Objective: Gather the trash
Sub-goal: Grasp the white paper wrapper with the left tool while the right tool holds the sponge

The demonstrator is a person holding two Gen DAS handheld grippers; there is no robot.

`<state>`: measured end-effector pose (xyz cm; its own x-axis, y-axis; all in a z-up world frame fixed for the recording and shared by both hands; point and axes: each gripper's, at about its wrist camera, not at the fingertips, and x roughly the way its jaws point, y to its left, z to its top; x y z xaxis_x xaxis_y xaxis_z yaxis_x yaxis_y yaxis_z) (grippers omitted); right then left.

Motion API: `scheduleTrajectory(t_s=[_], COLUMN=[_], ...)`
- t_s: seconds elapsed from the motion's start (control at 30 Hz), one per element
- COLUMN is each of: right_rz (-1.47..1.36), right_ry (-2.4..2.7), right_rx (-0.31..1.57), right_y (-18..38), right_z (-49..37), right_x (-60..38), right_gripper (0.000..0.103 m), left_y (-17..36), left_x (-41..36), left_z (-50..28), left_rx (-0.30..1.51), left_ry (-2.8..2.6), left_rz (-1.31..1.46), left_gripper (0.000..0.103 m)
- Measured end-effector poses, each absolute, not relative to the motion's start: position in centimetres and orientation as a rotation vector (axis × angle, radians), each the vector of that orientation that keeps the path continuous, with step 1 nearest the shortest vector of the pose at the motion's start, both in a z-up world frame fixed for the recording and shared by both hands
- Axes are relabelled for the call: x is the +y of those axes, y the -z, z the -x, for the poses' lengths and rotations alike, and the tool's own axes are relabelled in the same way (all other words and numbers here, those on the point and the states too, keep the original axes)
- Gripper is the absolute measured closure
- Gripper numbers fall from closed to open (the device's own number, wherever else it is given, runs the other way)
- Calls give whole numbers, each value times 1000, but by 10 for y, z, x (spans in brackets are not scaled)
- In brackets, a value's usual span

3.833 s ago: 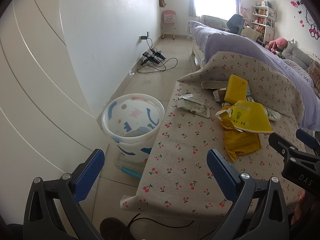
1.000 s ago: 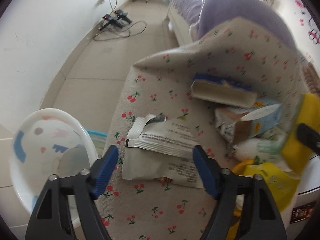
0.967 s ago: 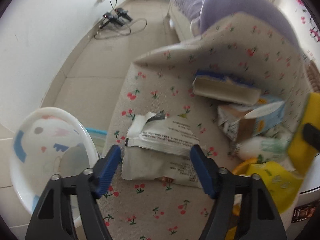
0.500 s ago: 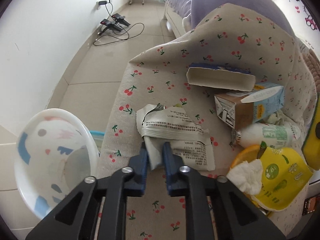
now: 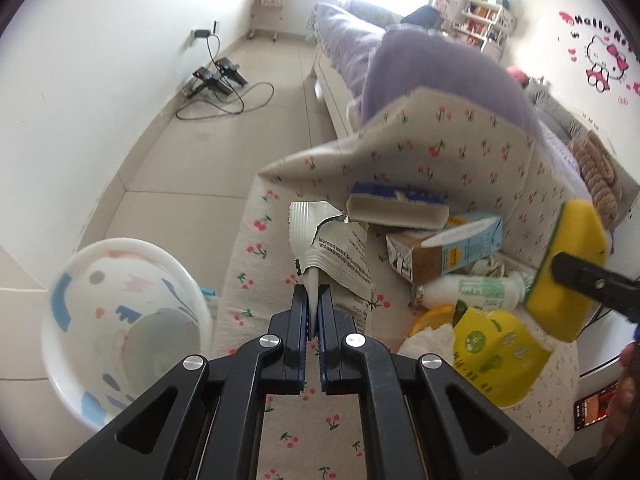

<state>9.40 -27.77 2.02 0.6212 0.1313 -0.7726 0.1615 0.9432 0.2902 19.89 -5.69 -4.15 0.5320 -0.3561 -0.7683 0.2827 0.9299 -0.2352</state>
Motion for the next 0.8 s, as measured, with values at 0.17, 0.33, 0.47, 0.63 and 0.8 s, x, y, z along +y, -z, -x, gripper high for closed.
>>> scheduleTrajectory(t_s=[0.17, 0.33, 0.47, 0.63, 0.8], right_rz=[-340, -328, -313, -295, -281], right_ry=[-12, -52, -83, -113, -137], right_rx=[905, 915, 929, 944, 963], right_y=[-22, -22, -18, -13, -3], right_z=[-104, -115, -125, -137, -145], right_x=[-256, -228, -203, -177, -153], right_gripper=[39, 40, 39, 39, 39], left_y=[25, 20, 20, 28, 34], left_x=[-32, -2, 26, 59, 90], left_z=[-193, -192, -188, -185, -184], left_rx=[890, 872, 874, 891, 915], left_ry=[357, 314, 275, 218, 177], left_rz=[98, 100, 98, 98, 114], left_gripper=[99, 99, 99, 99, 99])
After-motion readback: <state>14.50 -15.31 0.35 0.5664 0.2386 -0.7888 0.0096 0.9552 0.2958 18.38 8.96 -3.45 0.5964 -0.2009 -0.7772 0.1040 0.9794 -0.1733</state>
